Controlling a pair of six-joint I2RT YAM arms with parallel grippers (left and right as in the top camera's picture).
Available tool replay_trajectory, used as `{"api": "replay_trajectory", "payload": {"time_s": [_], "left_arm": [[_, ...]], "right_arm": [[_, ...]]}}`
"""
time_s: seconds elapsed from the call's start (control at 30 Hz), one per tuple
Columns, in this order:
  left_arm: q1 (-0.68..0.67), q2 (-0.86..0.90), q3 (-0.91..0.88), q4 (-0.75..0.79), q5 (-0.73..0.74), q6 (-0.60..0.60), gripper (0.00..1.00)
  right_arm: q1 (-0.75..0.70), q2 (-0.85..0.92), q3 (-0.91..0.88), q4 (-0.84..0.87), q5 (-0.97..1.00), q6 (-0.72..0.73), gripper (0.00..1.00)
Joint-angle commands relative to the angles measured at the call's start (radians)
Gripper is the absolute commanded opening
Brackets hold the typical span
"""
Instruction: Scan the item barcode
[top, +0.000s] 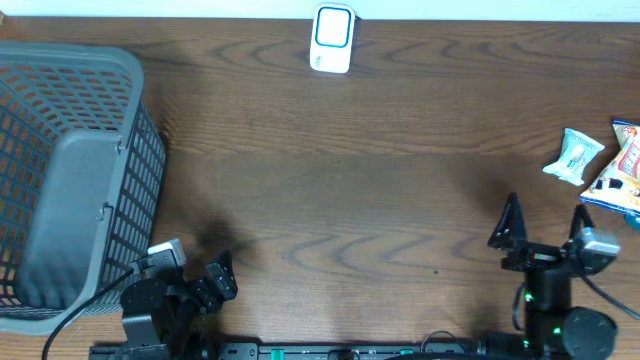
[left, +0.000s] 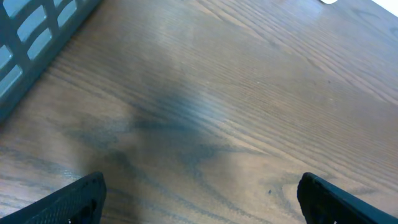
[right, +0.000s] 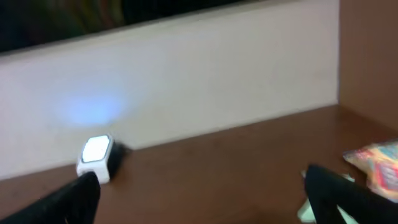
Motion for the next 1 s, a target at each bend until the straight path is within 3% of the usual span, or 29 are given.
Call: {"api": "replay_trajectory", "payload": {"time_s": [0.0, 0.27, 0.7, 0.97], "left_arm": [[0.004, -0.002, 0.001, 0.0, 0.012, 0.013, 0.98], [0.004, -0.002, 0.001, 0.0, 0.012, 0.013, 0.98], [0.004, -0.002, 0.001, 0.0, 0.012, 0.013, 0.98], [0.004, -0.002, 0.001, 0.0, 0.012, 0.013, 0.98]], "right_arm": [[0.029, -0.029, -0.105, 0.105, 0.012, -0.01, 0.99], [0.091, -0.029, -0.258, 0.321, 0.012, -0.01, 0.99], [0.1, -0.03, -0.32, 0.273, 0.016, -0.011, 0.99], [0.1, -0.03, -0.32, 0.145, 0.016, -0.044, 0.99]]}}
